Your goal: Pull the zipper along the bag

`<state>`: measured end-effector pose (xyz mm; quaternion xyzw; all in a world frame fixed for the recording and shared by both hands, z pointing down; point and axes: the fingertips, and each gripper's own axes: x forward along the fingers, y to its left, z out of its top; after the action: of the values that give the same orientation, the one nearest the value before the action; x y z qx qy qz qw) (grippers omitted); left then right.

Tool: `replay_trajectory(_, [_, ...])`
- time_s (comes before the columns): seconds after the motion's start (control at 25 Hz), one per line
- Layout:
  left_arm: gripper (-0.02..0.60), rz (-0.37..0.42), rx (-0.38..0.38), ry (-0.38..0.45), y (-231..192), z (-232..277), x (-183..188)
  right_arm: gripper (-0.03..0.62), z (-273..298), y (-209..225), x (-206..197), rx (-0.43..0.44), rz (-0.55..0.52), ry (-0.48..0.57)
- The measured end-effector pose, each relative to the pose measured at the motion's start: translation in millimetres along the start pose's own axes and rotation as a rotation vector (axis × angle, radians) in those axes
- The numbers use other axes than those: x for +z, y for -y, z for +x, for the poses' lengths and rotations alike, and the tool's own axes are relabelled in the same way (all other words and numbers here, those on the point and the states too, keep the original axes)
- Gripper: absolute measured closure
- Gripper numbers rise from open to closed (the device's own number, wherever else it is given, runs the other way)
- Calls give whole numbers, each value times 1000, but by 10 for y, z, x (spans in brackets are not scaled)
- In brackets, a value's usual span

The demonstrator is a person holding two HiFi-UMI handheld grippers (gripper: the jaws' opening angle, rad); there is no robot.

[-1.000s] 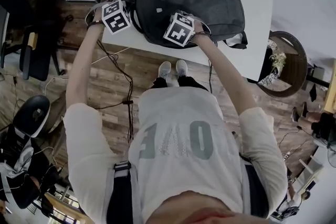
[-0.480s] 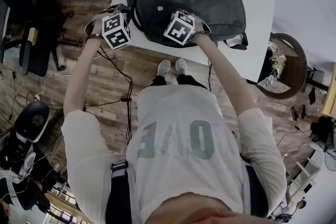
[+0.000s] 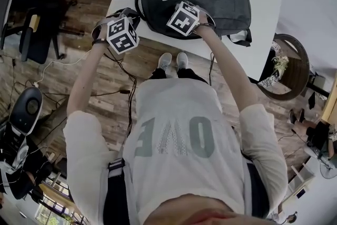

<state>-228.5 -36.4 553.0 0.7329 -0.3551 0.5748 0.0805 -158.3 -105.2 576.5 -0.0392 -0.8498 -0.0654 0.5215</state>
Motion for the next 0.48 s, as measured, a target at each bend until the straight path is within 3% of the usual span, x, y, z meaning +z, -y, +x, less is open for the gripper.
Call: replay_trajectory(0.48, [554, -131, -79, 80, 767, 36, 306, 407, -39, -30, -13, -17, -23, 16])
